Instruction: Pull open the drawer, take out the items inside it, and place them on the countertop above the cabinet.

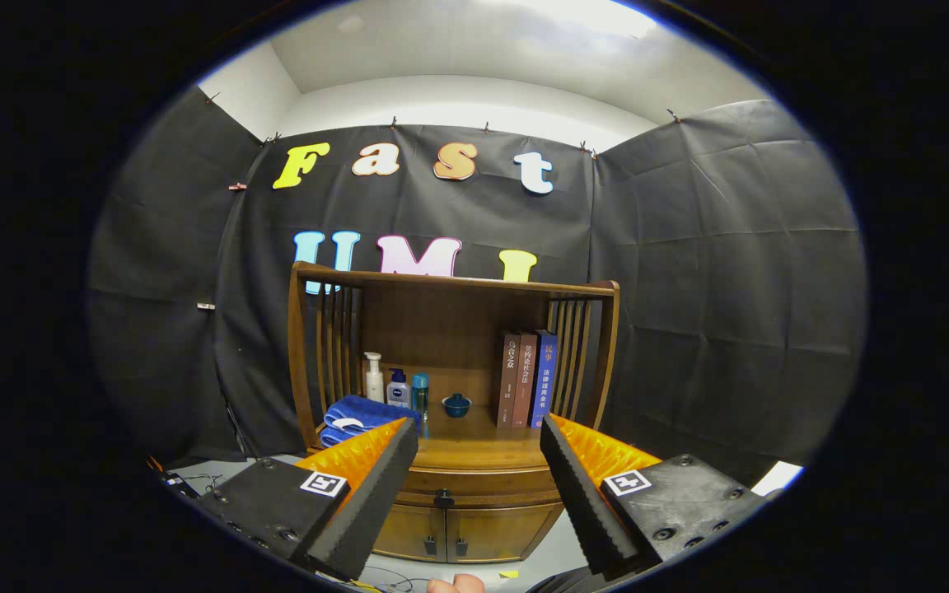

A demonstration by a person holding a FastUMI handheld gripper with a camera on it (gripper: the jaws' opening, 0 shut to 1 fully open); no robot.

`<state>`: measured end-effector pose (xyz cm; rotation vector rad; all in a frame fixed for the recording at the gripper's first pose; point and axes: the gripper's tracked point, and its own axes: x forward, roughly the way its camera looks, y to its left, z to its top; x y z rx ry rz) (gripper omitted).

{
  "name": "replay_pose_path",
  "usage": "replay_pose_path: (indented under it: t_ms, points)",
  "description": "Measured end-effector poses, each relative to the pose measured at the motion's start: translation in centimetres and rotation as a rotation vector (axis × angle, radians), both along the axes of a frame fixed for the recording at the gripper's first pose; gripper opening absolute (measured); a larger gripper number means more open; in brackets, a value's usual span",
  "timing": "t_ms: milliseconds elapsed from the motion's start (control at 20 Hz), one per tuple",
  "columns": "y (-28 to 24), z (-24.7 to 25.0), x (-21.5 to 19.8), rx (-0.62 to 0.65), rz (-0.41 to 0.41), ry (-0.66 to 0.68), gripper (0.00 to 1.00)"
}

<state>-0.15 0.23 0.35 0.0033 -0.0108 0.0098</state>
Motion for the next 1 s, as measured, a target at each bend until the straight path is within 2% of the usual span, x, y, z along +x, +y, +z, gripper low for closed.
replay_pose_path:
  t_ms: [1000]
  points:
    - [0.02,-0.16,0.08,0.000,-0.005,-0.007,0.98]
